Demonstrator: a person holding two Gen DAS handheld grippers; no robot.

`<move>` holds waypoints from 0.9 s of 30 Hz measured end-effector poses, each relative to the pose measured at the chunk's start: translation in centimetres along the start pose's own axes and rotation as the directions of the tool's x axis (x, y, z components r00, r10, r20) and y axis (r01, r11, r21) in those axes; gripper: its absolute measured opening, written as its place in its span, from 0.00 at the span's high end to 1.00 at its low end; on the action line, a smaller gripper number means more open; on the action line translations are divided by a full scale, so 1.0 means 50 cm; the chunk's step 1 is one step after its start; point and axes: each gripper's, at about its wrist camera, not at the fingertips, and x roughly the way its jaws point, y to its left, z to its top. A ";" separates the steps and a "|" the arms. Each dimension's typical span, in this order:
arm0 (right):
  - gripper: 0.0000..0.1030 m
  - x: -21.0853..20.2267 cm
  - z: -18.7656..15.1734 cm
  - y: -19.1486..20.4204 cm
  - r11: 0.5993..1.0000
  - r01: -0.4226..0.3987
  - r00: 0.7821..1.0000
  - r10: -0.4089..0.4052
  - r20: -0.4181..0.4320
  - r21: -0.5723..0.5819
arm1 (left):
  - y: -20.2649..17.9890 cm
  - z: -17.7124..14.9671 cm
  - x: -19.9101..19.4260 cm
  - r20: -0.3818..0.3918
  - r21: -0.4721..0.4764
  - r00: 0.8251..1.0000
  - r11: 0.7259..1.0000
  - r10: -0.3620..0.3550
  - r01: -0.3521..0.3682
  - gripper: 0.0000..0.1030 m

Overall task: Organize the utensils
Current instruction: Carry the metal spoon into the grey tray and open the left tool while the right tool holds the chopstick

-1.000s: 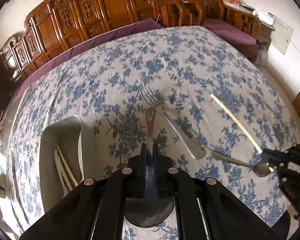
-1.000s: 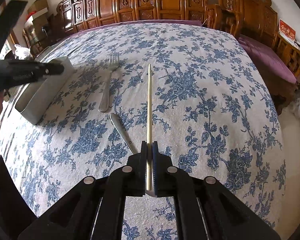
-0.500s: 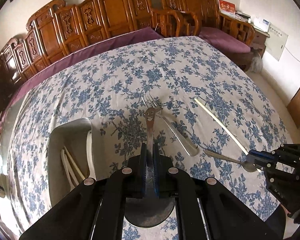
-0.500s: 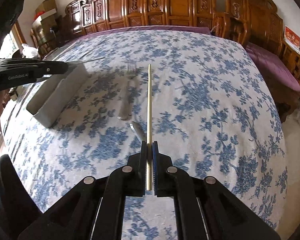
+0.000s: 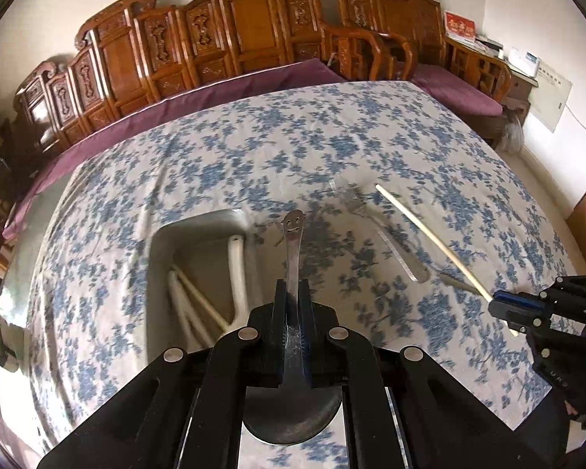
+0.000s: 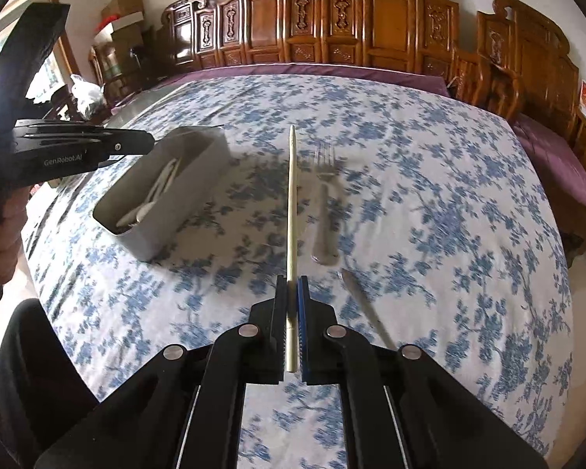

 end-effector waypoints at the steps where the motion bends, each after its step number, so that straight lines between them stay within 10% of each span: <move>1: 0.94 0.002 0.004 0.006 1.000 -0.001 1.000 0.001 0.000 -0.004 | 0.014 -0.003 -0.001 -0.001 -0.008 1.000 1.000 0.004 -0.004 0.95; 27: 0.94 0.089 0.062 0.160 0.995 -0.057 0.997 0.053 -0.054 -0.077 | 0.185 -0.050 0.128 -0.106 -0.118 0.994 0.992 0.028 -0.040 0.95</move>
